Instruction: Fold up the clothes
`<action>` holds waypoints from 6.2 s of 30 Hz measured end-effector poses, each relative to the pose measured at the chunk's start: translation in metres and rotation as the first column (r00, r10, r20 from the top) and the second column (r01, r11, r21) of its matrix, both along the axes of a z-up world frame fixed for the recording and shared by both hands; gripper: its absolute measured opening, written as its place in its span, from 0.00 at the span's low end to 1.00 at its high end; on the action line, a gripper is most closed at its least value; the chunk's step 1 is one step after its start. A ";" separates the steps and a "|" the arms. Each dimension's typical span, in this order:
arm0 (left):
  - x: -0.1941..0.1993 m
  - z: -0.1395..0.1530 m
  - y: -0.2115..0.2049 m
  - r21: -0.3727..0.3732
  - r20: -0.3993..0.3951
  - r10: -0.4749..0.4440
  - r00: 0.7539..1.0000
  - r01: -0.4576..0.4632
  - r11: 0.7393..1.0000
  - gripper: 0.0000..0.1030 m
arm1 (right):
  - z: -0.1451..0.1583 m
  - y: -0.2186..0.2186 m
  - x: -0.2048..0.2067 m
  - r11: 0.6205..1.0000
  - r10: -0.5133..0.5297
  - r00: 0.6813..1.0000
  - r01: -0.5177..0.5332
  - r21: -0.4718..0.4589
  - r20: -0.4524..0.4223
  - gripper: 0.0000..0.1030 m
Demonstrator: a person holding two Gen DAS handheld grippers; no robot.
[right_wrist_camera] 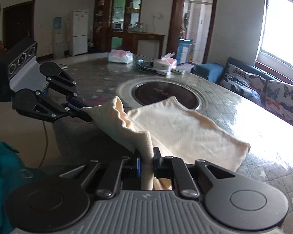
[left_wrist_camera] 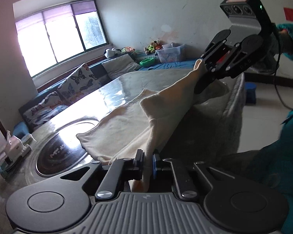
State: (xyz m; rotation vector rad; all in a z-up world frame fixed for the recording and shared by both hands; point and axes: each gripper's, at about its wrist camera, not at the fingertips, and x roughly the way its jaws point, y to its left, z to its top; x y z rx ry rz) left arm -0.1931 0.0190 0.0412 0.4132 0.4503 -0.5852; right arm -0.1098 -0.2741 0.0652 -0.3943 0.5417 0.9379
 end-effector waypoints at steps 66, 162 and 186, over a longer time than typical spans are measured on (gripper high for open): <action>0.157 -0.030 -0.009 -0.106 -0.197 0.394 0.898 -0.419 0.902 0.39 | -0.056 -0.042 0.152 0.806 -0.561 0.812 0.580 0.115 -0.163 0.04; 0.193 -0.029 0.032 -0.230 -0.338 0.475 0.813 -0.560 0.796 0.40 | -0.063 0.065 0.164 0.953 -0.295 0.935 0.302 0.006 -0.198 0.27; 0.206 -0.027 0.027 -0.169 -0.355 0.522 0.776 -0.602 0.780 0.53 | -0.061 0.093 0.179 0.935 -0.353 0.924 0.355 -0.012 -0.145 0.47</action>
